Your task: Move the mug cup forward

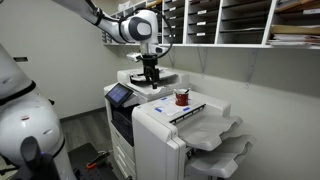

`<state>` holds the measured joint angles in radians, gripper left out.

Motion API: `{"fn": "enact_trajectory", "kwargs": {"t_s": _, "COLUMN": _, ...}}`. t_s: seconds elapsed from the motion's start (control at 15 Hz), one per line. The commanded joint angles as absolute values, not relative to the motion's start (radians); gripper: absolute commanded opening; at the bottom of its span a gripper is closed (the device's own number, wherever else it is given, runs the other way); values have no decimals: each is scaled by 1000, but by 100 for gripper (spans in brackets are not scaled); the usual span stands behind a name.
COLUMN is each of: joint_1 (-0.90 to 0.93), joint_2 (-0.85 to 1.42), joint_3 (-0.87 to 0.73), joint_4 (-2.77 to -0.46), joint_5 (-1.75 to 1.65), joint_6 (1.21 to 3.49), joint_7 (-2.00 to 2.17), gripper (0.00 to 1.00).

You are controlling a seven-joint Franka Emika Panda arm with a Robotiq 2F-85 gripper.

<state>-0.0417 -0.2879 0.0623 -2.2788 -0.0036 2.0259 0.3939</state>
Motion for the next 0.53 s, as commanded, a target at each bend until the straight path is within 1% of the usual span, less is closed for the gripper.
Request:
{"fn": "enact_trajectory", "kwargs": {"t_s": 0.0, "joint_1": -65, "joint_2": -107, "joint_3": 43, "joint_4": -2156, "joint_5": 44, "joint_6": 2141, "joint_7": 517, "gripper": 100}}
{"fn": "enact_trajectory", "kwargs": {"t_s": 0.2, "joint_1": -66, "joint_2": 50, "joint_3": 9, "joint_4": -2028, "joint_5": 78, "joint_6": 2234, "joint_7": 617, "gripper": 100}}
{"fn": "enact_trajectory", "kwargs": {"t_s": 0.47, "joint_1": -36, "joint_2": 225, "joint_3": -29, "joint_4": -1840, "joint_5": 115, "joint_6": 2293, "joint_7": 795, "gripper": 100}}
